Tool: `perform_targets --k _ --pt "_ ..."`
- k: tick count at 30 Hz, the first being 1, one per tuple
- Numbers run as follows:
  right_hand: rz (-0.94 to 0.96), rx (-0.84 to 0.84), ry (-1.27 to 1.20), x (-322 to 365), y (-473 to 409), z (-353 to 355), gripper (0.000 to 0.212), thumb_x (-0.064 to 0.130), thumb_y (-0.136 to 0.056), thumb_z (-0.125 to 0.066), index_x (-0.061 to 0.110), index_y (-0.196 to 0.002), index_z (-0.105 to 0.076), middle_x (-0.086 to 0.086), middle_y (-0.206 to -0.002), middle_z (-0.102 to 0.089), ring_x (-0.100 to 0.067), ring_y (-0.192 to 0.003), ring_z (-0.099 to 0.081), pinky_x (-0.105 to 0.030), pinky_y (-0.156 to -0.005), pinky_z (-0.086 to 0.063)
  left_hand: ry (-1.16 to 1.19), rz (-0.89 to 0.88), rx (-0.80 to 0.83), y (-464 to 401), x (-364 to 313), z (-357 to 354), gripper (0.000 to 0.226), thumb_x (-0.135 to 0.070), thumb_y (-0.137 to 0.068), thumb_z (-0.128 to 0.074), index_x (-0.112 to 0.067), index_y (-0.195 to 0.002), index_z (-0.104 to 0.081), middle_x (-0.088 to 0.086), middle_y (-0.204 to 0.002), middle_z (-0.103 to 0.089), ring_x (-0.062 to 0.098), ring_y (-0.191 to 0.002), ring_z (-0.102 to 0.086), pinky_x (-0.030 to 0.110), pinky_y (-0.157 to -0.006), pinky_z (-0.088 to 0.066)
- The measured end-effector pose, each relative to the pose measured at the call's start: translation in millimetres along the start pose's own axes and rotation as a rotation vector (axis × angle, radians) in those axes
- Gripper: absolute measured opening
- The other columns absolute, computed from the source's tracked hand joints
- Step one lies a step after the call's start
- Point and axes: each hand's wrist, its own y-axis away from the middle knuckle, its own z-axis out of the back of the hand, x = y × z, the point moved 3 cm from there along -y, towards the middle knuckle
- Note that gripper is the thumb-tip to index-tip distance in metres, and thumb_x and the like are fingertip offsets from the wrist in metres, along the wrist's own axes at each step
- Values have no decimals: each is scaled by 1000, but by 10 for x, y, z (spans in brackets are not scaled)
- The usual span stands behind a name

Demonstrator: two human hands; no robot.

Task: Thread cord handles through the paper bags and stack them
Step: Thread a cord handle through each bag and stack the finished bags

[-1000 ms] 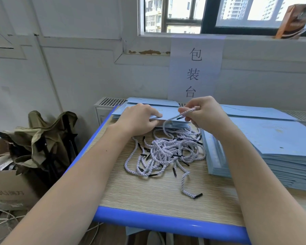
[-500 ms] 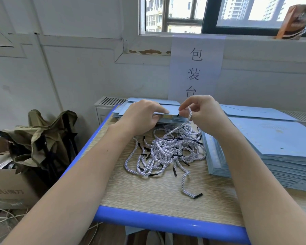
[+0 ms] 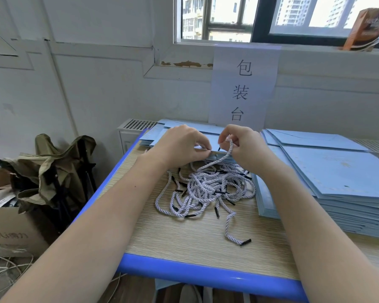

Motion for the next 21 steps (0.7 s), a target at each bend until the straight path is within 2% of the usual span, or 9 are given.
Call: perform_targets --k 3,7,9,15,18,21 --pt "-33 37 -36 -38 -12 -34 34 -2 -96 -54 29 -83 -62 9 -71 -64 -13 -55 -48 -17 -41 -36 -6 -2 14 2 -18 -1 12 -37 -87 -73 -28 -89 -80 -11 -85 -76 11 -88 -69 34 -80 -52" --pt "-54 31 -45 -43 -12 -52 35 -3 -94 -54 29 -82 -62 10 -68 -63 -6 -54 -47 -15 -42 -34 16 1 12 -6 -31 -3 15 -40 -86 -73 -27 -86 -80 -11 -83 -75 10 -81 -68 33 -76 -53" --pt "-59 18 -42 -38 -11 -56 35 -2 -94 -54 29 -80 -61 6 -68 -62 -8 -57 -48 -19 -45 -34 6 1 13 -18 -52 -8 15 -38 -88 -71 -26 -86 -79 -9 -81 -75 11 -77 -66 34 -74 -54" --pt "-76 48 -46 -12 12 -2 27 -1 -98 -49 21 -89 -63 7 -59 -49 -9 -48 -38 -15 -37 -29 -15 -19 -2 -20 -84 4 17 -35 -93 -67 -22 -91 -77 -2 -85 -75 18 -77 -64 36 -73 -52" --pt "-76 99 -23 -5 22 16 24 2 -100 -46 18 -93 -63 6 -62 -45 -13 -49 -36 -18 -38 -31 -33 -20 -5 -20 -80 3 18 -36 -94 -65 -22 -94 -76 0 -84 -73 22 -77 -62 36 -72 -50" --pt "-95 128 -21 -6 26 5 19 7 -102 -48 17 -93 -62 3 -66 -45 -14 -51 -36 -15 -36 -28 -52 -44 -4 -21 -90 -13 17 -35 -95 -63 -23 -91 -75 -2 -75 -69 24 -71 -57 35 -67 -47"
